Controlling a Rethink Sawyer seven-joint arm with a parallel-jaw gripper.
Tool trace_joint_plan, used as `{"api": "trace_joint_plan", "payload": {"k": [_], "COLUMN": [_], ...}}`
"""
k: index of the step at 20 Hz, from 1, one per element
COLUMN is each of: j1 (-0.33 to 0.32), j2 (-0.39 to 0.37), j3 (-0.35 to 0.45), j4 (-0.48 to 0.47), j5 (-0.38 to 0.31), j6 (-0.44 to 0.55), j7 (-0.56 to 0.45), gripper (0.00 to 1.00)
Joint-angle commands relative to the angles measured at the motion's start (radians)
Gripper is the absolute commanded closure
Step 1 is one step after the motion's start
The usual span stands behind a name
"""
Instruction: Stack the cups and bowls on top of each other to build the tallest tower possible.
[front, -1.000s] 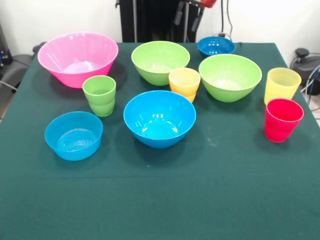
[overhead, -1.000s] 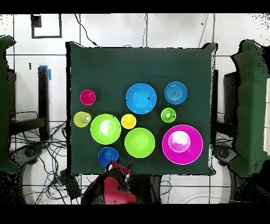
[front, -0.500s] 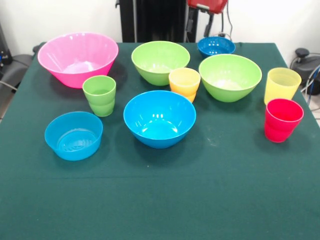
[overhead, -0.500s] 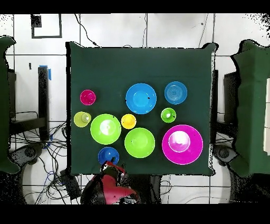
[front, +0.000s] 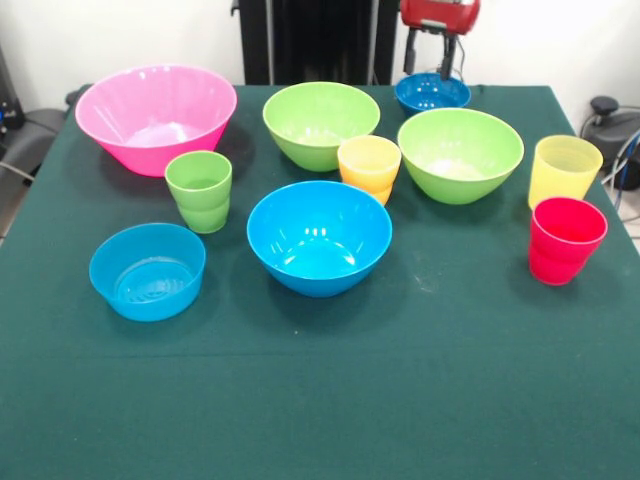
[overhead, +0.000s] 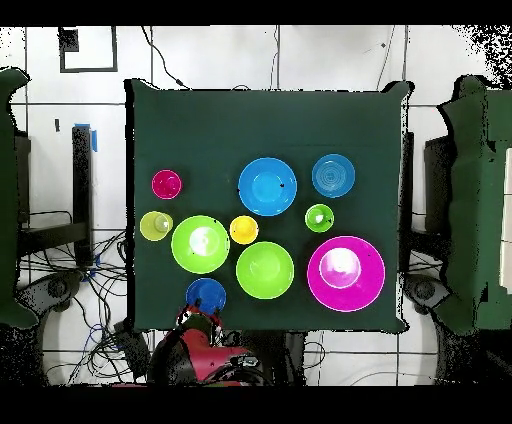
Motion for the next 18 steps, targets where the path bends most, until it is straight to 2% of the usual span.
{"api": "trace_joint_plan", "payload": {"k": [1, 6, 14, 18], "j1": [-0.073, -0.083, -0.116, -0.126], "j2": [0.087, 0.134, 0.074, 0.115], "j3": [0.153, 0.134, 0.111, 0.094], "j4": [-0.109, -0.139, -0.091, -0.118], "j5": [-0.092, -0.117, -0.139, -0.152], "j6": [0.027, -0.004, 0.029, 0.009], "j7": [0.146, 0.130, 0.122, 0.114], "gripper": [0.00, 0.00, 0.00, 0.00]}}
